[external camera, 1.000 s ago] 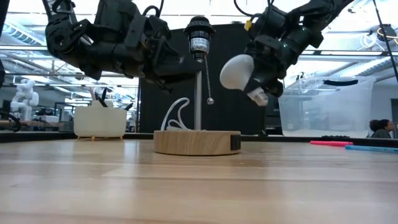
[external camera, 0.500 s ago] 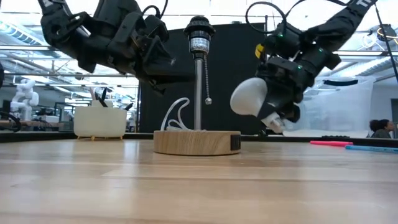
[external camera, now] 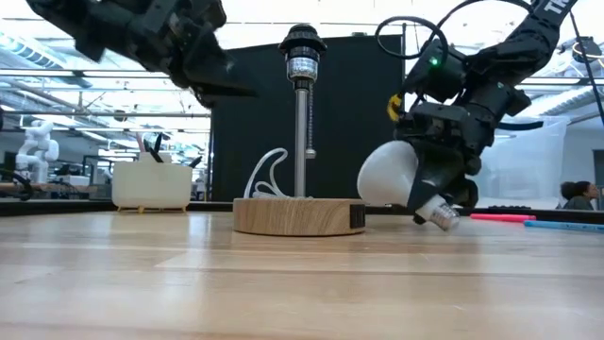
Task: Screw lightbulb
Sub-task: Remove the lightbulb from the desk lamp
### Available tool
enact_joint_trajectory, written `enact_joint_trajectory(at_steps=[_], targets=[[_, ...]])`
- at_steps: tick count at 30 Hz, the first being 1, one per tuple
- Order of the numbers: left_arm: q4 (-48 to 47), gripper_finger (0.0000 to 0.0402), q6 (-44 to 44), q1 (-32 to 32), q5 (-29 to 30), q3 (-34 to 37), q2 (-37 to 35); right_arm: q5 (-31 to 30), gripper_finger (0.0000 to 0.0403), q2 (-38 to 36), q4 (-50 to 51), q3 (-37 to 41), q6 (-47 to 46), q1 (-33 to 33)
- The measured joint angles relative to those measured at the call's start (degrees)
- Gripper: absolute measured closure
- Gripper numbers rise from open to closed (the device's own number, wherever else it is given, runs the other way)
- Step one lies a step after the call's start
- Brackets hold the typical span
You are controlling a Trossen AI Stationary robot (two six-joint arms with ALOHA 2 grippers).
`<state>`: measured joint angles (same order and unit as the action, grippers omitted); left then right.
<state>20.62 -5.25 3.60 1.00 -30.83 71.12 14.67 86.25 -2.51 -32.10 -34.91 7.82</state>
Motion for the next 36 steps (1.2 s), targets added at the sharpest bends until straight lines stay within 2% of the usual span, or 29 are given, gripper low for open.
enact_joint_trajectory(at_steps=[6, 11, 15, 19, 28, 31, 36], targets=[[-3.5, 0.0282, 4.5, 5.7, 10.5, 0.0, -8.4, -2.5, 0.0252, 0.9, -1.1, 0.0, -0.2, -2.0], [-11.0, 0.0282, 6.0, 9.3, 20.9, 0.0, -16.7, -2.8, 0.0243, 0.9, -2.5, 0.0, 0.3, -3.2], [-13.7, 0.0282, 5.6, 11.0, 25.9, 2.0, -22.7, -3.0, 0.0239, 0.9, -2.8, 0.0, 0.6, -3.5], [-12.0, 0.0282, 2.6, 11.1, 27.7, 8.4, -29.4, -3.4, 0.0241, 0.9, -2.9, 0.0, 0.8, -3.5], [1.5, 0.0282, 1.4, 11.0, 28.4, 25.6, -41.3, -4.3, 0.0226, 0.9, -3.0, 0.0, 1.8, -3.8], [3.2, 0.0282, -0.1, 11.0, 28.4, 28.7, -42.9, -4.3, 0.0208, 0.9, -3.1, 0.0, 2.6, -4.6], [4.0, 0.0282, -0.3, 10.9, 28.8, 29.9, -44.0, -4.7, 0.0168, 0.8, -3.2, 0.0, 3.0, -4.9]])
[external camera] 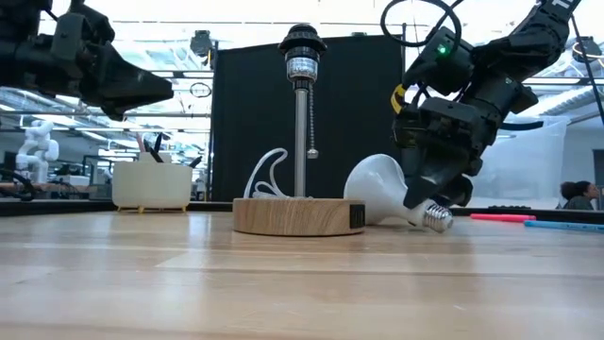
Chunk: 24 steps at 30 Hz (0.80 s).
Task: Screw lightbulb
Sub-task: Remove the lightbulb from the desk lamp, then return to Home Position
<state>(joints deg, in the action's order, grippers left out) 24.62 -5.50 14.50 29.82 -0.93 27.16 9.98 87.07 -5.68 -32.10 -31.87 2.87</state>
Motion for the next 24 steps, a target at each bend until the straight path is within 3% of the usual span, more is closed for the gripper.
enact_joint_trajectory(at_steps=[7, 12, 14, 18, 24], targets=[[-0.1, 0.0290, 0.0, -1.0, 0.2, 0.0, -0.3, -4.8, 0.0126, -4.6, 0.3, -0.1, 4.0, 0.6], [-0.1, 0.0362, 1.7, -2.0, -1.6, 0.0, -0.3, -10.5, 0.0132, -12.5, 0.9, -0.1, 9.9, 0.9], [-0.1, 0.0390, 2.8, -2.1, -1.8, 0.0, -0.3, -13.2, 0.0144, -16.6, 1.9, -0.1, 12.8, 0.9], [-0.1, 0.0399, 3.5, -2.1, -1.9, 0.0, -0.3, -18.6, 0.0184, -24.5, 5.3, -0.1, 17.6, 0.7], [-1.5, 0.0400, 4.3, -2.1, -1.3, 0.0, -0.3, -25.0, 0.0293, -35.0, 4.9, 4.3, 22.6, -1.1]])
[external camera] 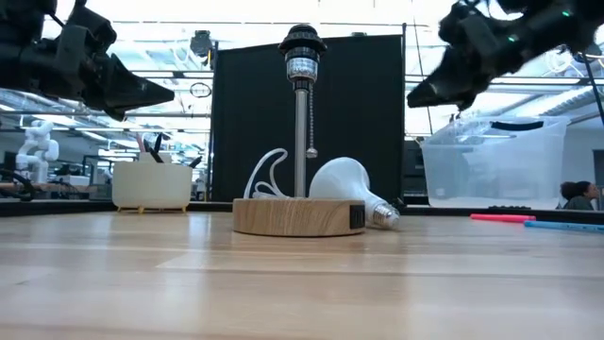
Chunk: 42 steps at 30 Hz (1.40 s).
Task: Screw lightbulb
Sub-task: Return to Home Position
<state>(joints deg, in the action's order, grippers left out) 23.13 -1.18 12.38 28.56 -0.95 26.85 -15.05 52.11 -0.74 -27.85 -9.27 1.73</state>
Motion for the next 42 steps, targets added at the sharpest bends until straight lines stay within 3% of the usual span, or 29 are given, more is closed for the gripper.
enact_joint_trajectory(at_steps=[3, 5, 9, 14, 22, 32, 42], targets=[[0.9, 0.0400, 0.4, 0.0, 0.2, 0.3, 0.0, -3.1, 0.0368, -5.9, -5.6, 6.6, 1.0, -0.7], [1.0, 0.0401, 1.5, 0.0, 0.2, 0.4, -0.7, -3.2, 0.0393, -10.0, -12.3, 12.0, 2.6, -1.1], [0.6, 0.0401, 3.6, 0.0, -0.9, 0.4, -2.8, -1.4, 0.0400, -17.9, -20.1, 20.1, 7.1, -2.0], [-2.1, 0.0401, 4.4, 0.0, -3.5, 0.4, -6.2, 7.8, 0.0402, -24.9, -19.3, 23.6, 11.7, -2.0], [-6.6, 0.0401, 4.6, 0.0, -3.9, 0.5, -11.1, 7.7, 0.0403, -35.6, -8.2, 23.6, 16.6, -1.8], [-15.3, 0.0401, 5.3, 0.0, -4.1, 0.5, -19.7, 10.1, 0.0403, -52.1, 5.3, 23.6, 15.8, -1.8], [-19.5, 0.0402, 8.8, 0.0, -7.0, 0.5, -26.7, 12.2, 0.0403, -52.1, 5.8, 23.5, 16.3, -1.8]])
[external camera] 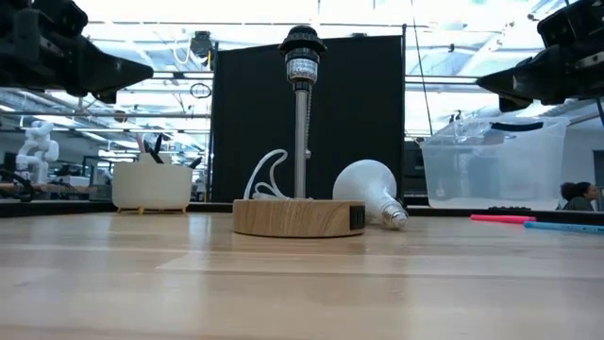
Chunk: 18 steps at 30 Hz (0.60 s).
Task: Screw lightbulb
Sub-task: Return to Home Position
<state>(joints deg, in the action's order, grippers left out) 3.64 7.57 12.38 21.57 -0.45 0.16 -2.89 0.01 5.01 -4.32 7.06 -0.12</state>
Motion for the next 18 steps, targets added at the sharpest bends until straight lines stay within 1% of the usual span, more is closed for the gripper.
enact_joint_trajectory(at_steps=[5, 10, 12, 18], targets=[[0.0, 0.0401, 0.2, 0.0, 0.1, 0.0, 0.1, 0.0, 0.0403, 0.0, -0.2, 0.1, 1.0, 0.0], [0.0, 0.0402, -1.2, 0.0, 0.0, 0.0, 0.2, 0.3, 0.0403, 0.0, -4.8, 1.8, 1.8, 0.0], [0.0, 0.0402, -2.8, 0.0, 0.1, 0.0, 0.3, 1.5, 0.0403, 0.0, -9.2, 3.6, 1.8, 0.0], [0.0, 0.0402, -3.6, 0.0, 0.0, 0.0, 0.4, 5.0, 0.0403, 0.0, -10.4, 3.5, 2.5, 0.0]])
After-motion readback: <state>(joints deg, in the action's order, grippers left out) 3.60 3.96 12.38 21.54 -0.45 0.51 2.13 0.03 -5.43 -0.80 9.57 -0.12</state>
